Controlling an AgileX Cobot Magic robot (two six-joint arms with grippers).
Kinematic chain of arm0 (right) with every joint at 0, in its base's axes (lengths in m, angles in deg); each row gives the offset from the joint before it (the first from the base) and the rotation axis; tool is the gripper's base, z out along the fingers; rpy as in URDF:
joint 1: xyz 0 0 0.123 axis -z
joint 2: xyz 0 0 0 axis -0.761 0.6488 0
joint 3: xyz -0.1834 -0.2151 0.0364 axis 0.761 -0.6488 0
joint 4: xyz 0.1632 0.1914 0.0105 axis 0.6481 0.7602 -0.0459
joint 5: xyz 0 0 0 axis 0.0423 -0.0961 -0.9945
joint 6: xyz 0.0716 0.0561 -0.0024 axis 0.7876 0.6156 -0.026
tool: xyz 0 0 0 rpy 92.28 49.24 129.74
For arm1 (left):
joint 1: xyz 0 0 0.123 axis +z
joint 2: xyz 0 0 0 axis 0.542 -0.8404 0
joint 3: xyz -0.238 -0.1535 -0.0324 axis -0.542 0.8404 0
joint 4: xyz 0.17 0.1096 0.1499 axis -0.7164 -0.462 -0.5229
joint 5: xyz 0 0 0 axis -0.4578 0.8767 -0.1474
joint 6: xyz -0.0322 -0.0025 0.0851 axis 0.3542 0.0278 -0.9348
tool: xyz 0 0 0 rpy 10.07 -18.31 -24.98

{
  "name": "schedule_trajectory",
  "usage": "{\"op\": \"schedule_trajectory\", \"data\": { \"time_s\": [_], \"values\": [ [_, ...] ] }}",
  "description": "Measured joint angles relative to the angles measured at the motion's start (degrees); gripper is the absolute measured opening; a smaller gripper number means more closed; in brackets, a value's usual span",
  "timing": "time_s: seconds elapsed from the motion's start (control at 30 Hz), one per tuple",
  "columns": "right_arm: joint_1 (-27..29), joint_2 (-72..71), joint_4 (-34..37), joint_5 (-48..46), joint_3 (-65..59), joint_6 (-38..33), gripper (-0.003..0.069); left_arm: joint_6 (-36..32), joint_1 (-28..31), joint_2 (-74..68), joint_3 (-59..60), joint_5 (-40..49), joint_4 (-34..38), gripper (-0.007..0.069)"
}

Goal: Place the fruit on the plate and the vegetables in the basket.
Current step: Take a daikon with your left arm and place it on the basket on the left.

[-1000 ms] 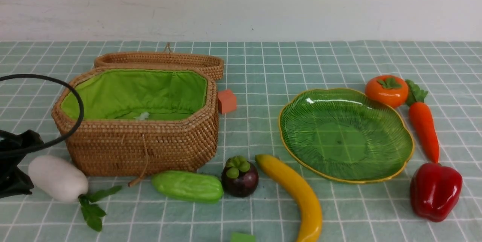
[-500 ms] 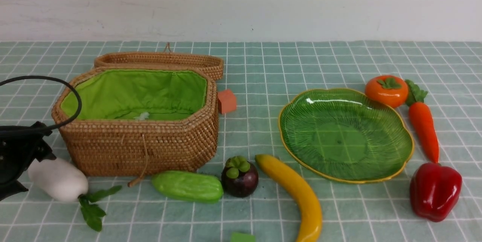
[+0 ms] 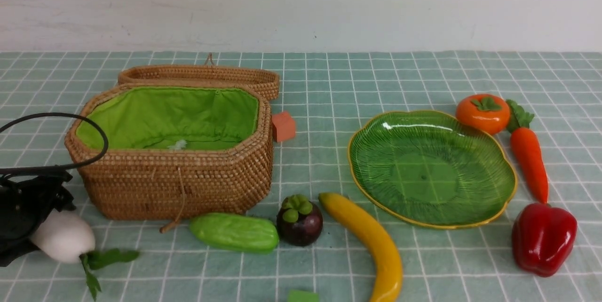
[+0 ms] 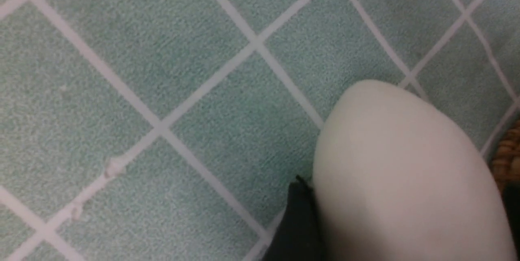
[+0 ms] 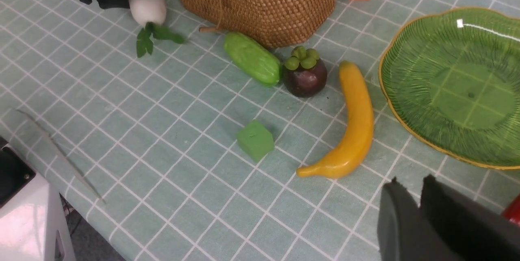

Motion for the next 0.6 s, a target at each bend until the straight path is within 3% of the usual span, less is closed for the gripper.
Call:
{"op": "schedule_trajectory", "data": {
  "time_s": [0.07,0.27,0.5,0.6],
  "values": [
    [0.0,0.0,0.05,0.0,0.0,0.0,0.0094,0.0,0.0,0.06,-0.07,0.67,0.0,0.0518],
    [0.0,0.0,1.07,0.0,0.0,0.0,0.0098,0.0,0.0,2.28,-0.06,3.36,-1.64,0.0513],
    [0.0,0.0,1.47,-0.05,0.0,0.05,0.0104,-1.56,-0.07,15.14,-0.19,11.57,-16.39,0.0513],
    [0.0,0.0,1.47,1.27,0.0,-0.01,0.0105,-9.31,-3.33,22.88,-3.79,18.37,-19.79,0.0513]
  ]
}}
